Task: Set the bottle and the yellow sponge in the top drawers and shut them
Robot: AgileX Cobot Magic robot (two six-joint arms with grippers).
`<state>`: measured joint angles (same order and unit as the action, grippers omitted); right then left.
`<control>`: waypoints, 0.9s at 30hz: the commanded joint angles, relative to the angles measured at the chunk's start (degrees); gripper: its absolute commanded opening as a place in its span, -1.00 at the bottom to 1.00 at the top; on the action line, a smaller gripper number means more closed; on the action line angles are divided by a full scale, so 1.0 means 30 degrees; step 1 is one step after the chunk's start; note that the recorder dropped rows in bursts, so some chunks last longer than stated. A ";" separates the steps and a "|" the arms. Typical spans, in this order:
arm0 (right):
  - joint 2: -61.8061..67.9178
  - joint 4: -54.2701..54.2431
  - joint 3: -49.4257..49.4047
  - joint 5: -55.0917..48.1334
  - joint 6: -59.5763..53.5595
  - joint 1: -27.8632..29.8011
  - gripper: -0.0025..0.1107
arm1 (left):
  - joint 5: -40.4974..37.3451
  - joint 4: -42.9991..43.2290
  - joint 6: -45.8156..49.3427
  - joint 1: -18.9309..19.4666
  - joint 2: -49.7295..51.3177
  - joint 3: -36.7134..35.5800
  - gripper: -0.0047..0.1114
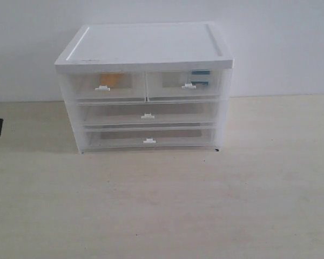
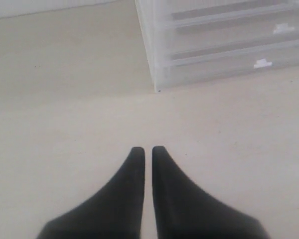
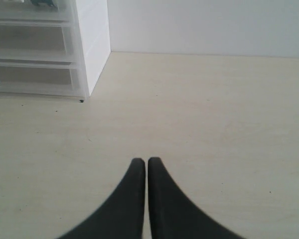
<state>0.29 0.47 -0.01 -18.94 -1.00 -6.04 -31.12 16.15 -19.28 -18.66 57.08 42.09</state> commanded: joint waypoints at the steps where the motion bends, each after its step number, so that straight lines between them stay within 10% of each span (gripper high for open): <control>1: -0.0097 0.0032 0.0005 0.0181 -0.0054 0.0063 -0.96 | 0.0778 -0.0251 -0.1465 0.0038 -0.3193 -0.1908 -0.85; 19: -0.0097 0.0032 0.0005 0.0181 -0.0054 0.0063 -0.96 | -0.0678 -0.0391 -0.0243 0.0038 -1.0929 -0.2425 -0.85; 27: -0.0097 0.0032 0.0005 0.0181 -0.0054 0.0063 -0.96 | 0.4347 0.0062 0.1397 0.0038 -1.1152 -0.4974 -0.85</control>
<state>0.29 0.47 -0.01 -18.94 -1.00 -6.04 -25.05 15.88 -18.82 -18.66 24.31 30.22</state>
